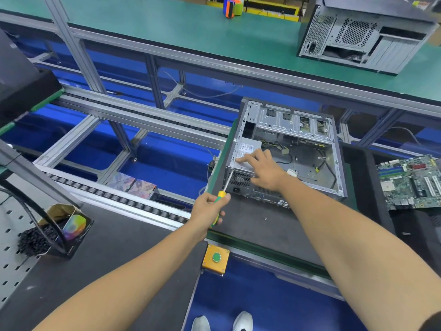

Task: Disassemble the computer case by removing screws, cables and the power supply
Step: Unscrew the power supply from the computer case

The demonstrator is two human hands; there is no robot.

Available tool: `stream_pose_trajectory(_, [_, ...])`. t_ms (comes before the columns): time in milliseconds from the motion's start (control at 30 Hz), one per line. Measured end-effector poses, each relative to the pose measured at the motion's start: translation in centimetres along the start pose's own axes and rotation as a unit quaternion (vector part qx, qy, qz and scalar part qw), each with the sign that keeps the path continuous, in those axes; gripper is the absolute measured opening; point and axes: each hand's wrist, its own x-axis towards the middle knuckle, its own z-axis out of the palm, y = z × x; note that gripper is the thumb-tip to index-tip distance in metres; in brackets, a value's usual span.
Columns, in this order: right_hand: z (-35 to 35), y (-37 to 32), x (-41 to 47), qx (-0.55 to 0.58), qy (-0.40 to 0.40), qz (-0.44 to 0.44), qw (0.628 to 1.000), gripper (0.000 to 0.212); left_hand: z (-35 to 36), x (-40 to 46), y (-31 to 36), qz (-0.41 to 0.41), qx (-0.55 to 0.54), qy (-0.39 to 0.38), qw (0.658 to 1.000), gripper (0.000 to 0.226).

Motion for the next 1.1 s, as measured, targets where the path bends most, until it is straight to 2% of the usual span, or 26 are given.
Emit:
stream_pose_trajectory(100, [0.2, 0.0, 0.1, -0.001, 0.013, 0.006, 1.000, 0.076, 0.3, -0.3, 0.1, -0.004, -0.023, -0.046, 0.999, 0.040])
stream_pose_trajectory(200, [0.5, 0.1, 0.2, 0.000, 0.019, 0.007, 1.000, 0.077, 0.9, -0.4, 0.0, -0.057, -0.037, -0.065, 0.996, 0.049])
stream_pose_trajectory(267, [0.5, 0.2, 0.3, 0.002, 0.021, 0.009, 1.000, 0.077, 1.3, -0.1, -0.1, -0.064, -0.031, -0.056, 0.996, 0.053])
stream_pose_trajectory(367, [0.6, 0.2, 0.3, 0.010, 0.023, 0.012, 1.000, 0.078, 1.6, 0.1, -0.4, -0.030, -0.010, -0.020, 0.999, 0.043])
stream_pose_trajectory(467, [0.7, 0.3, 0.4, 0.011, 0.026, 0.013, 1.000, 0.080, 1.7, 0.0, -0.9, -0.006, 0.006, 0.007, 1.000, 0.044])
stream_pose_trajectory(633, [0.9, 0.4, 0.5, 0.013, 0.028, 0.018, 0.999, 0.081, 1.7, -0.4, -0.8, -0.016, -0.050, -0.023, 0.998, 0.039])
stream_pose_trajectory(767, [0.8, 0.4, 0.5, 0.014, 0.027, 0.022, 0.999, 0.081, 1.5, -0.3, -0.3, -0.058, -0.031, -0.039, 0.997, 0.055])
stream_pose_trajectory(967, [0.6, 0.3, 0.4, 0.015, 0.028, 0.024, 0.999, 0.079, 1.5, 0.1, -0.4, -0.027, -0.011, -0.006, 1.000, 0.046])
stream_pose_trajectory(1100, [0.6, 0.2, 0.3, 0.014, 0.031, 0.020, 0.999, 0.077, 1.1, 0.3, -0.7, -0.011, -0.038, -0.004, 0.999, 0.045])
